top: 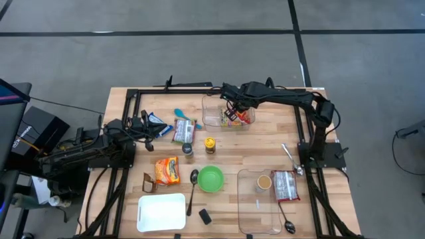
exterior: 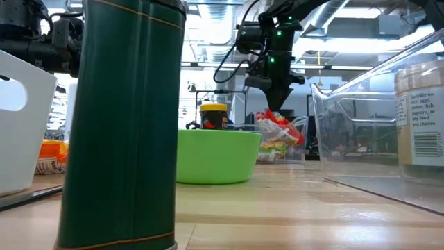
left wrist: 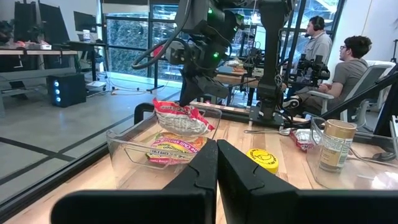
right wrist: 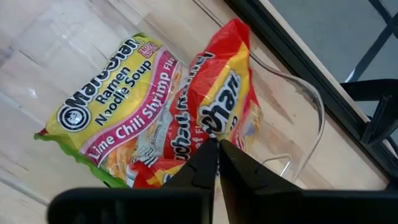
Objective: Pick & Place Food Item
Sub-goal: Put the top red noodle pack into the top transparent bin
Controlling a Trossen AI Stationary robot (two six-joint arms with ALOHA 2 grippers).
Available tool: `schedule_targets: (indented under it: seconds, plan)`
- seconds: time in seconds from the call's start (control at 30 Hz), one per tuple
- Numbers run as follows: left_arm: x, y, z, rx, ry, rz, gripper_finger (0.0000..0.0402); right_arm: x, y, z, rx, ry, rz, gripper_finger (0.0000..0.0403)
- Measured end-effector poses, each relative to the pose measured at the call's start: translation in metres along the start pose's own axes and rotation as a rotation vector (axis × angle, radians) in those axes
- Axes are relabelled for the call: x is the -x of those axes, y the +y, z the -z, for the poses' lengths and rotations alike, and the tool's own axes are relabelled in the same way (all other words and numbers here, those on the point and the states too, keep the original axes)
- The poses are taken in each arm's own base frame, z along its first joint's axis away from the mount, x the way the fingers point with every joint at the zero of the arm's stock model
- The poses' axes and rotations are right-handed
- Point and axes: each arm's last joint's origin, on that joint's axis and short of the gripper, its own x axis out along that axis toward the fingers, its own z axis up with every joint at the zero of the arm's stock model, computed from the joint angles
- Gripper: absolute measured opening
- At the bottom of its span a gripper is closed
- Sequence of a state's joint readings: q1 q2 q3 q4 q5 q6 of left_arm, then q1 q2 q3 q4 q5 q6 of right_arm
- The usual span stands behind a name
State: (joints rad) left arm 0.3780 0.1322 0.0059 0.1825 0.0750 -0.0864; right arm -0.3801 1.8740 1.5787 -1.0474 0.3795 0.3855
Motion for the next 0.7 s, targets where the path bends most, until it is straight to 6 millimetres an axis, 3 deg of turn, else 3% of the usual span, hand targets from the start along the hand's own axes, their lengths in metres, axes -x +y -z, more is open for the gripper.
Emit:
schedule_targets:
  seconds: [0.4, 0.7]
  plan:
    - [0.0, 0.0, 0.0, 0.0, 0.0, 0.0, 0.0001, 0.0, 0.0, 0.001, 0.008, 0.009, 0.014, 0.0101]
    - [0.0, 0.0, 0.0, 0.0, 0.0, 0.0, 0.0001, 0.014, -0.002, 0.004, 0.032, -0.014, 0.002, 0.0108]
